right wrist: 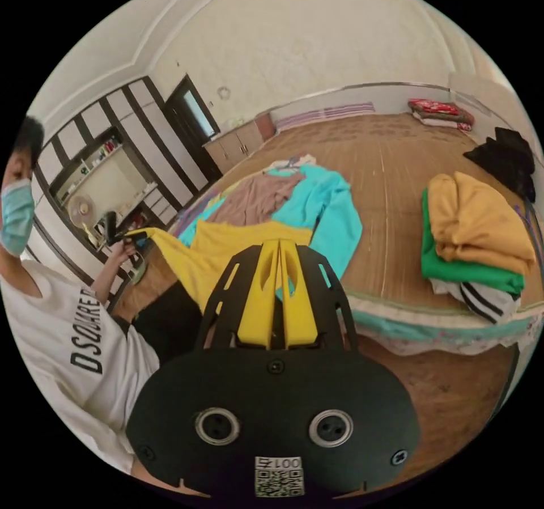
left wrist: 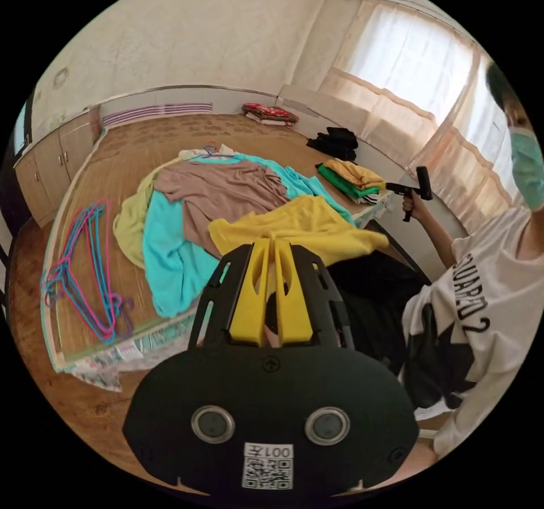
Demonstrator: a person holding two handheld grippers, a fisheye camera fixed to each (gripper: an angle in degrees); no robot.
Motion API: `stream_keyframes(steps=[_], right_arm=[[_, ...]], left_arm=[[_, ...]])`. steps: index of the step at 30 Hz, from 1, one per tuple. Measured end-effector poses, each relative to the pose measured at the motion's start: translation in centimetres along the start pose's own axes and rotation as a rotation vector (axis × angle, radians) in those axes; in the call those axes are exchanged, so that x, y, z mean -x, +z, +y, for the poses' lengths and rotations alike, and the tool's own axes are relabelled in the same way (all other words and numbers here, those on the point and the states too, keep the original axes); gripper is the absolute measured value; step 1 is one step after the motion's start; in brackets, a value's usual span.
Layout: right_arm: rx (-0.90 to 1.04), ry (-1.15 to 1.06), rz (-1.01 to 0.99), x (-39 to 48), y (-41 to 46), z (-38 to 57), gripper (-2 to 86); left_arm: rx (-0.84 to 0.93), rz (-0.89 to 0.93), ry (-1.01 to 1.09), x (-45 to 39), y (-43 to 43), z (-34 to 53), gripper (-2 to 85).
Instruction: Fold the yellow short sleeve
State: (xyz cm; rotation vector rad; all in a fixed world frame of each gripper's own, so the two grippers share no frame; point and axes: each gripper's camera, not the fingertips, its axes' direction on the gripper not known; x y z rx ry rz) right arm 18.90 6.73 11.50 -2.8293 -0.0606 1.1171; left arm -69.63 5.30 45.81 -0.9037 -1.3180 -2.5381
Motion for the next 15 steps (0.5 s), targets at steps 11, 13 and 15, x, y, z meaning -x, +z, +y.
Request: stream_keyframes(steps=[11, 13, 15], right_arm=[[0.538, -0.536, -0.117, 14.7, 10.1, -0.5, 10.2], [0.617, -0.588, -0.074, 17.2, 11.0, 1.1, 10.4], [0.677, -0.596, -0.041, 19.0, 11.6, 2.4, 9.1]], left_arm=[[0.113, 0.067, 0.095, -1.2, 4.3, -4.0, -0.9], [0.107, 0.061, 0.079, -1.5, 3.7, -3.5, -0.9], [0.113, 0.046, 0.056, -1.8, 3.2, -2.8, -0.9]])
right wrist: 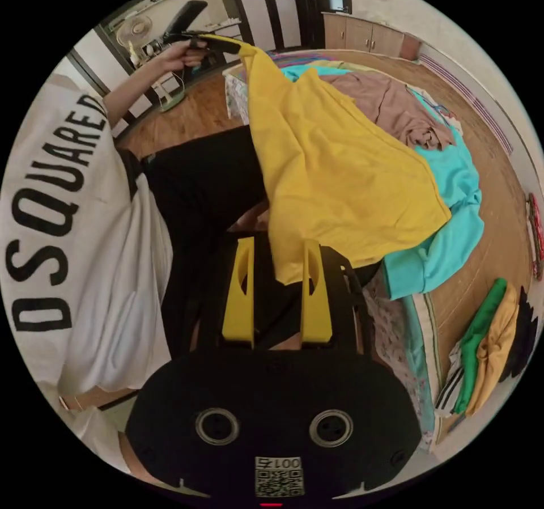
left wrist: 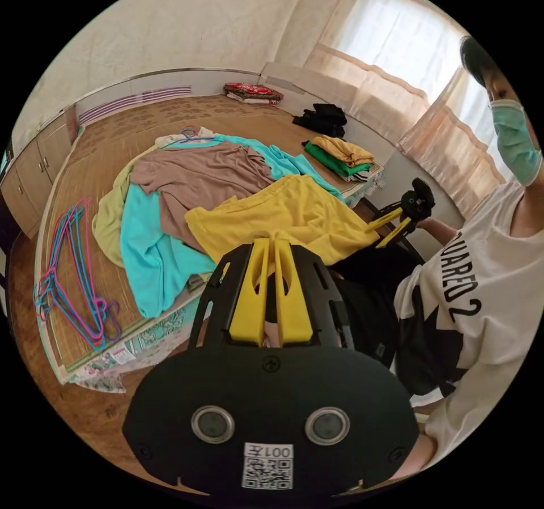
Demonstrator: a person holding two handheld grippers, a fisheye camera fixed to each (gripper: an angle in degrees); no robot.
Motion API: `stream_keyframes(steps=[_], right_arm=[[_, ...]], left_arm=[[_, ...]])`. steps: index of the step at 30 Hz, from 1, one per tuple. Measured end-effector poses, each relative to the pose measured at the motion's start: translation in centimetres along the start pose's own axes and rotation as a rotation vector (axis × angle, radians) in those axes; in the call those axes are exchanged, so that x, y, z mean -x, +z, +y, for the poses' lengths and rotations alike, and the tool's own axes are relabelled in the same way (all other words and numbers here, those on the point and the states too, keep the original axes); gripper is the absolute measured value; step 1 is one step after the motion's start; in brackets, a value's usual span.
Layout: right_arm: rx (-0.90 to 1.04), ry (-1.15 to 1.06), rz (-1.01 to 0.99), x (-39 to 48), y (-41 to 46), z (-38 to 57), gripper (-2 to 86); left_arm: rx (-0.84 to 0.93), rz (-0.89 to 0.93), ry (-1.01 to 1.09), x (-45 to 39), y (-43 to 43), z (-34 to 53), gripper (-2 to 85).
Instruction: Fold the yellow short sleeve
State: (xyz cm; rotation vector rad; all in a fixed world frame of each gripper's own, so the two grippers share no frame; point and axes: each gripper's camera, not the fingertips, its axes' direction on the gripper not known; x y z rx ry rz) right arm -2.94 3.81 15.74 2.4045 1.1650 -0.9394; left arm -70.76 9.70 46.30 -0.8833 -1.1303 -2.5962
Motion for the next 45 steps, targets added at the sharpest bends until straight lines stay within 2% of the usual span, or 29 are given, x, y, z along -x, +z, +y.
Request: stream_keyframes(steps=[3, 7, 11, 15, 17, 20, 24, 26, 30, 35, 41, 45], right_arm=[[0.053, 0.014, 0.162, 1.4, 0.8, -0.2, 5.6], [0.035, -0.024, 0.26, 2.6, -1.0, -0.9, 3.1], [-0.01, 0.019, 0.344, 2.5, -6.3, 0.4, 2.2], [-0.121, 0.167, 0.185, 1.3, -9.3, 3.4, 1.9], [-0.061, 0.152, 0.21, 2.3, -8.6, 3.4, 1.8], [-0.022, 0.118, 0.244, 3.0, -8.3, 2.4, 1.8], [-0.173, 0.127, 0.326, -0.3, -12.0, -0.9, 1.9], [-0.215, 0.14, 0.358, -2.7, -13.2, -3.2, 2.0], [-0.13, 0.168, 0.377, -9.0, -11.4, -9.3, 1.9], [-0.022, 0.239, 0.345, -13.7, -6.6, -13.3, 1.8], [0.122, 0.373, 0.475, -15.6, -4.9, -12.6, 0.8], [0.008, 0.299, 0.414, -12.2, -7.5, -11.1, 1.9]], left_arm=[[0.017, 0.0, -0.021, -0.4, 0.0, 0.8, -0.9], [0.023, 0.009, -0.029, -1.3, 0.0, 1.6, -0.9], [0.084, 0.055, 0.08, -3.7, 0.2, 2.7, -0.9], [0.203, 0.142, 0.114, -5.3, 3.1, 3.7, -0.9], [0.201, 0.163, 0.118, -5.8, 3.9, 3.5, -0.9], [0.142, 0.124, 0.137, -5.9, 4.0, 1.9, -0.9], [0.014, 0.023, 0.075, -2.7, 3.5, -4.1, -0.9], [0.008, -0.038, 0.064, -1.2, 4.1, -7.5, -0.9], [0.158, -0.148, 0.036, 2.7, 9.6, -14.0, -0.9], [0.322, -0.19, -0.022, 5.9, 17.1, -16.7, -0.7], [0.277, -0.133, -0.097, 6.8, 18.5, -17.0, 0.6], [0.255, -0.254, -0.19, 7.3, 15.9, -15.8, -0.5]])
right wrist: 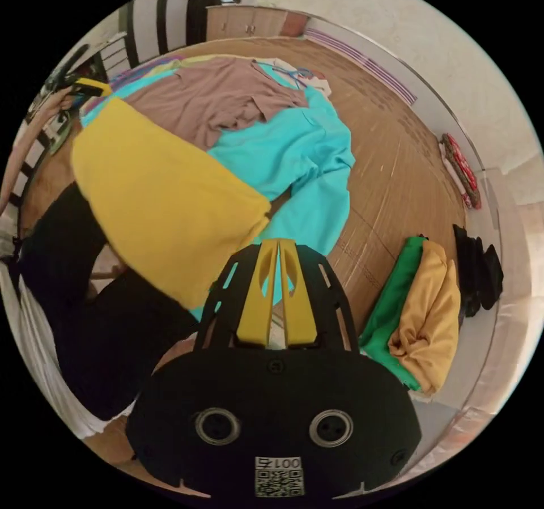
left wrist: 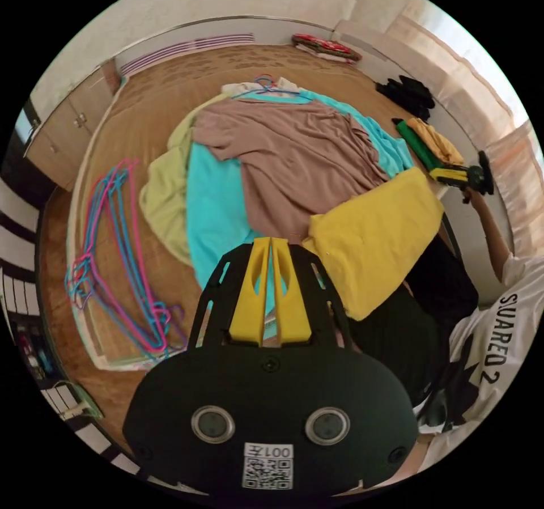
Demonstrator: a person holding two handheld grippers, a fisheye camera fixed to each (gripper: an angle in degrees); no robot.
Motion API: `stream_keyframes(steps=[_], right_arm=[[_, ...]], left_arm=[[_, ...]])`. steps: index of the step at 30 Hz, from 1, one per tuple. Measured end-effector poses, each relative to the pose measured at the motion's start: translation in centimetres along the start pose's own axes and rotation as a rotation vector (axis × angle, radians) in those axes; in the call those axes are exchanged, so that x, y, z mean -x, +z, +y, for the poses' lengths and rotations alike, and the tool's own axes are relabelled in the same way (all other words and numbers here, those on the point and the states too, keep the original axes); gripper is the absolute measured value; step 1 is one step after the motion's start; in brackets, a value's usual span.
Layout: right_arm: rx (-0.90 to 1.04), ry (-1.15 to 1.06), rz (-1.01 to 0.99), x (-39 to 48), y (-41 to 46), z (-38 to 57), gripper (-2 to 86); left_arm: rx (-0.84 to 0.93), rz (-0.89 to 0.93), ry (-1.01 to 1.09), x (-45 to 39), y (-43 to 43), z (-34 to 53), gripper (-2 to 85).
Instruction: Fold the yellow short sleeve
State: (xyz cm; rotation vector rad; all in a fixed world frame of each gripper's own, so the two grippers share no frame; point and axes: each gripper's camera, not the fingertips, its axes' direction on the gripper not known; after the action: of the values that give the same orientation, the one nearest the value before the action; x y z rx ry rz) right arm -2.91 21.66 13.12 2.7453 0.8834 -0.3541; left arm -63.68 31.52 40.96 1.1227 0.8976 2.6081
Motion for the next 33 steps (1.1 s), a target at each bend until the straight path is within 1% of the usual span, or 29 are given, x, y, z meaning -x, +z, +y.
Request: stream_keyframes(steps=[2, 3, 4, 5, 8, 11, 13, 14, 15, 16, 19, 21, 23, 25, 30, 31, 33], right_arm=[[-0.074, -0.052, -0.074, 1.8, -2.3, 0.9, 3.1], [-0.116, -0.11, -0.14, 3.3, -3.6, 1.4, 4.3], [-0.131, -0.14, -0.165, 4.2, -4.2, 1.6, 5.3], [-0.143, -0.189, -0.184, 6.0, -5.0, 1.8, 7.3], [-0.133, -0.278, -0.171, 10.5, -5.2, 1.5, 10.1], [-0.076, -0.339, -0.087, 14.1, -3.2, 0.4, 11.2], [-0.025, -0.361, 0.013, 15.5, -1.8, -0.1, 10.6], [-0.006, -0.373, 0.108, 16.1, -1.3, 0.0, 9.7], [-0.007, -0.378, 0.146, 16.3, -1.2, 0.2, 8.1], [-0.011, -0.37, 0.142, 16.2, -1.4, 0.3, 7.3], [-0.036, -0.288, 0.117, 15.0, -2.7, 1.1, 4.5], [-0.064, -0.208, 0.078, 14.1, -3.2, 1.8, 4.0], [-0.054, -0.195, 0.121, 14.6, -2.9, 2.1, 4.2], [-0.041, -0.226, 0.204, 15.8, -2.4, 2.2, 4.8], [-0.019, -0.299, 0.371, 18.3, 0.2, 1.6, 3.3], [-0.017, -0.3, 0.376, 18.3, 0.3, 1.5, 3.1], [-0.027, -0.26, 0.375, 17.8, 0.0, 1.4, 2.6]], left_arm=[[-0.014, -0.016, -0.004, -0.5, -1.0, 1.1, -0.3], [-0.038, 0.014, 0.036, -1.7, -1.5, 1.8, 0.1], [-0.046, 0.036, 0.072, -2.6, -1.6, 2.2, 0.7], [-0.05, 0.079, 0.16, -4.9, -1.5, 2.9, 1.9], [-0.037, 0.133, 0.366, -11.9, 0.2, 4.6, 6.5], [-0.096, 0.104, 0.452, -17.7, 2.9, 5.8, 7.8], [-0.053, 0.025, 0.447, -19.7, 5.0, 5.8, 8.3], [-0.013, -0.045, 0.46, -20.7, 6.3, 5.9, 8.8], [0.013, -0.139, 0.467, -21.5, 7.4, 6.1, 8.4], [0.022, -0.167, 0.471, -21.8, 7.8, 6.2, 8.2], [0.008, -0.162, 0.454, -22.4, 8.7, 6.9, 6.0], [0.013, -0.138, 0.393, -22.4, 8.8, 7.4, 4.5], [0.022, -0.165, 0.371, -22.9, 8.7, 7.8, 3.0], [-0.009, -0.199, 0.355, -24.1, 8.0, 8.3, 0.4], [-0.27, -0.146, 0.371, -28.6, 6.0, 7.8, -1.1], [-0.286, -0.155, 0.377, -29.2, 6.2, 7.5, -1.1], [-0.282, -0.244, 0.384, -31.0, 8.6, 6.0, -1.0]])
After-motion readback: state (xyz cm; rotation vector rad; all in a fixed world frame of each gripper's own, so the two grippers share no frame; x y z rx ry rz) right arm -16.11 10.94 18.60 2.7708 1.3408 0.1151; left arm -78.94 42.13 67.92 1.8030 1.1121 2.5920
